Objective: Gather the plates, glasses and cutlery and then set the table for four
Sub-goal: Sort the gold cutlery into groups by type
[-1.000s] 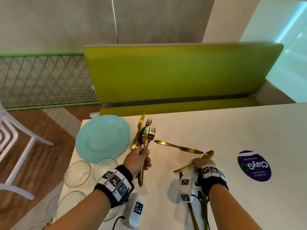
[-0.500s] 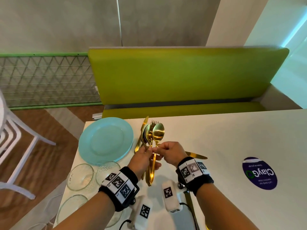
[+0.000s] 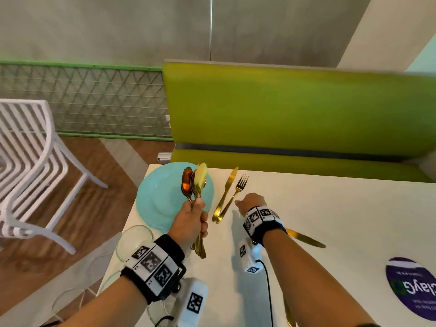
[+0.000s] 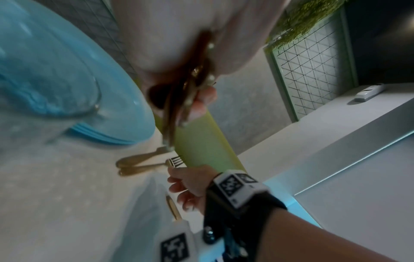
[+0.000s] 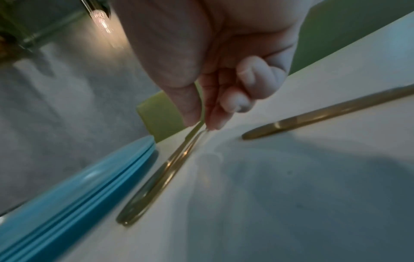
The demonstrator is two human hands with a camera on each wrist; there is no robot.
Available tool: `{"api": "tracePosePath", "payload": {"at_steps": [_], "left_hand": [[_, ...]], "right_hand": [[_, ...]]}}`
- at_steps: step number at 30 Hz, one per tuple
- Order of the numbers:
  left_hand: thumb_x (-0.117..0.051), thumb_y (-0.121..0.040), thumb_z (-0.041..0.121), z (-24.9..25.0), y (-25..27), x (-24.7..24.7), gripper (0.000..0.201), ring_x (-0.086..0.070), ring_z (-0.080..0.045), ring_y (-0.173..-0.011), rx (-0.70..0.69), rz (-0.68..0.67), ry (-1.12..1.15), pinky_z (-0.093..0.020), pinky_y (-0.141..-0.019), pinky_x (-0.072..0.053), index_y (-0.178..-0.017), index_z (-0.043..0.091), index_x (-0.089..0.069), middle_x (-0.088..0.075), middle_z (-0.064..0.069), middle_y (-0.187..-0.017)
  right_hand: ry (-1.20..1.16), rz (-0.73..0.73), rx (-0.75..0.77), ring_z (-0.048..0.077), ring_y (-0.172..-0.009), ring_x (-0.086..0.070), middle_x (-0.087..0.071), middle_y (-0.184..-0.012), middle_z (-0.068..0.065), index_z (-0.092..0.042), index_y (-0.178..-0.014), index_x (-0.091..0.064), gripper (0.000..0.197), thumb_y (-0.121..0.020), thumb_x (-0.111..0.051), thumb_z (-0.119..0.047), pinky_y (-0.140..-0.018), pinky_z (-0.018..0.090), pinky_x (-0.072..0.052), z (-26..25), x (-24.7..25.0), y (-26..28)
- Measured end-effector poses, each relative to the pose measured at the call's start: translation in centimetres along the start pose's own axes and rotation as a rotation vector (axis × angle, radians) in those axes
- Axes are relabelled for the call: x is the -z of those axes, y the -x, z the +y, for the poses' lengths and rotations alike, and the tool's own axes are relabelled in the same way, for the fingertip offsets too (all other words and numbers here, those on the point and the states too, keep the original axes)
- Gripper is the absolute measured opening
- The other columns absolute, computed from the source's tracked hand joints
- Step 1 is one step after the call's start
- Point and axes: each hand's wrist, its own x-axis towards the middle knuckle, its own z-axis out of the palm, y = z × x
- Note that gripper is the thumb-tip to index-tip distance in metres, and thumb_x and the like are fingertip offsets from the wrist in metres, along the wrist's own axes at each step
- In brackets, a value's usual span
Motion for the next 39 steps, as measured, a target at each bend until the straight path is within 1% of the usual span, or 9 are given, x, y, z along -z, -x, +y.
{"api": "tracePosePath", "payload": {"at_steps": [7,13,15,17,20,25,29,33,39], "left_hand": [[-0.033,-0.099,0.031,0.3,0.1,1.9,0.024,-0.036,-0.01,-0.046,-0.016,-0.007,0.009,-0.021,-0.043,-0.036,-0.089,0.013,-0.045,-0.042,-0.002,-0.064],[-0.034,-0.1,0.027,0.1,0.4,2.1,0.02,-0.037,-0.011,-0.047,0.006,-0.037,-0.025,-0.022,-0.045,-0.037,-0.091,0.011,-0.043,-0.042,-0.002,-0.065],[-0.036,-0.099,0.025,0.0,0.5,1.8,0.018,-0.037,-0.01,-0.046,0.031,-0.05,-0.012,-0.022,-0.045,-0.037,-0.088,0.012,-0.042,-0.042,-0.002,-0.063],[-0.039,-0.099,0.022,-0.3,0.8,1.2,0.019,-0.036,-0.011,-0.048,0.052,-0.085,-0.015,-0.023,-0.046,-0.036,-0.082,0.014,-0.04,-0.041,-0.001,-0.064],[-0.037,-0.099,0.019,-1.2,1.6,0.1,0.021,-0.038,-0.013,-0.051,0.062,-0.139,-0.061,-0.024,-0.048,-0.037,-0.079,0.015,-0.038,-0.042,-0.002,-0.064],[-0.035,-0.099,0.022,-3.1,3.9,-2.0,0.017,-0.049,-0.014,-0.061,0.061,-0.181,-0.203,-0.024,-0.055,-0.044,-0.086,0.015,-0.044,-0.05,-0.002,-0.073],[-0.033,-0.099,0.029,-5.3,5.5,-2.8,0.029,-0.059,-0.015,-0.073,0.02,-0.247,-0.36,-0.026,-0.065,-0.049,-0.106,0.007,-0.05,-0.064,-0.009,-0.096],[-0.031,-0.099,0.029,-7.5,7.7,-2.7,0.023,-0.065,-0.02,-0.081,0.054,-0.273,-0.356,-0.035,-0.083,-0.054,-0.104,0.014,-0.048,-0.065,-0.01,-0.102],[-0.031,-0.098,0.021,-11.0,8.6,-2.4,0.02,-0.051,-0.015,-0.056,0.195,-0.245,-0.213,-0.031,-0.058,-0.047,-0.096,0.01,-0.048,-0.057,-0.008,-0.077]], "right_hand": [[-0.025,0.037,0.013,0.027,-0.093,-0.059,-0.065,-0.115,0.011,-0.006,-0.112,-0.062,0.034,-0.092,-0.053,-0.033,-0.075,0.028,-0.043,-1.7,-2.3,-1.6],[0.058,0.099,0.09,0.026,-0.124,-0.048,-0.049,-0.131,0.009,-0.014,-0.13,-0.053,0.041,-0.092,-0.05,-0.028,-0.1,0.028,-0.042,0.4,-2.0,0.2],[-0.046,0.061,-0.013,0.027,-0.119,-0.053,-0.053,-0.128,0.012,-0.01,-0.123,-0.056,0.037,-0.091,-0.052,-0.028,-0.094,0.028,-0.045,0.9,-1.4,0.2],[-0.195,-0.013,-0.091,0.026,-0.088,-0.064,-0.067,-0.097,0.012,-0.005,-0.089,-0.064,0.027,-0.089,-0.057,-0.031,-0.076,0.03,-0.048,1.0,-0.4,0.8],[-0.543,-0.095,-0.079,0.017,-0.044,-0.044,-0.052,-0.056,0.005,-0.008,-0.062,-0.054,0.033,-0.087,-0.063,-0.027,-0.045,0.025,-0.038,1.9,0.7,4.1],[-0.776,-0.157,0.033,0.013,-0.041,-0.036,-0.047,-0.05,0.001,-0.011,-0.062,-0.054,0.029,-0.087,-0.065,-0.02,-0.04,0.021,-0.027,3.6,1.1,11.9],[-0.815,-0.12,-0.009,0.01,-0.036,-0.034,-0.048,-0.046,-0.001,-0.007,-0.067,-0.058,0.024,-0.087,-0.065,-0.018,-0.037,0.019,-0.025,5.2,-0.5,15.0],[-0.827,-0.076,-0.084,0.01,-0.038,-0.036,-0.049,-0.043,-0.001,-0.009,-0.064,-0.061,0.026,-0.088,-0.064,-0.02,-0.038,0.019,-0.026,6.6,-2.7,17.2],[-0.75,-0.124,-0.105,0.01,-0.042,-0.038,-0.054,-0.052,-0.001,-0.011,-0.073,-0.068,0.021,-0.091,-0.06,-0.02,-0.04,0.019,-0.029,7.9,-5.1,18.5]]}}
